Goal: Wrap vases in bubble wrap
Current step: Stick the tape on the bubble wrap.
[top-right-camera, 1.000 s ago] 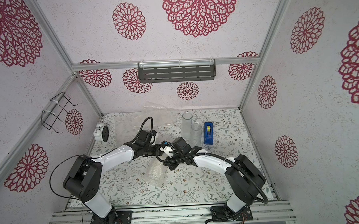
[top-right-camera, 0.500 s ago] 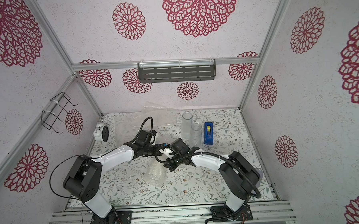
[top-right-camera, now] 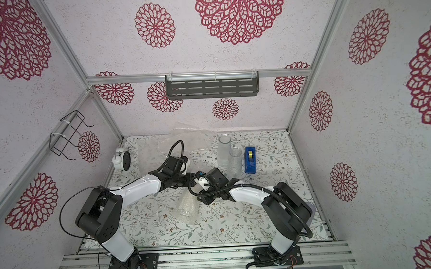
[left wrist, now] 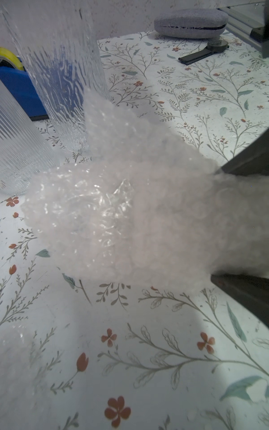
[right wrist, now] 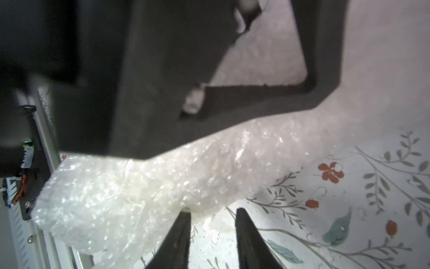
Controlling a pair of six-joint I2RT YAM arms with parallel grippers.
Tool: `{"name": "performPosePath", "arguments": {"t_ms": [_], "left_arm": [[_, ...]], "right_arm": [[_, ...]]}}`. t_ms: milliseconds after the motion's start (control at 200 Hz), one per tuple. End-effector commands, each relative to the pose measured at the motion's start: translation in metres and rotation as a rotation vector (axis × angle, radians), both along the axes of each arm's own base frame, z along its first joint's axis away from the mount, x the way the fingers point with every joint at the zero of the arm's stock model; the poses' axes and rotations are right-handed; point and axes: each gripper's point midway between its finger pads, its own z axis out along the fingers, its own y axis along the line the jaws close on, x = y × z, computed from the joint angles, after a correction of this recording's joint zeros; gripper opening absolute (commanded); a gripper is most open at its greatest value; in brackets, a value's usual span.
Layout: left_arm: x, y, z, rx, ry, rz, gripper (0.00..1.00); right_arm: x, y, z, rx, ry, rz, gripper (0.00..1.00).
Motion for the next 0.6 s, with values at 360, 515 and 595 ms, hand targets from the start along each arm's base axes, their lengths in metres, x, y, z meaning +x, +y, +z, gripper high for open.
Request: {"name": "performPosePath", "arguments": {"t_ms": [360,515,595], "left_arm": [[-0.022,0.004,-0.022,0.029,0.079,0.017,0.47],[-0.023,0.004,-0.022,0.029,0.081,0.020,0.47],[-0.022,0.005,-0.021,0.027,0.080,0.023,0.47]], "right_arm": [[0.017,-0.015,0.020,0.021,-0.133,-0.172,0.52],[0.014,-0.011,0.024,0.038,-0.147,-0.182,0.52],[0.014,-0.005,0.021,0.038,-0.146,-0.177,0.53]]}}
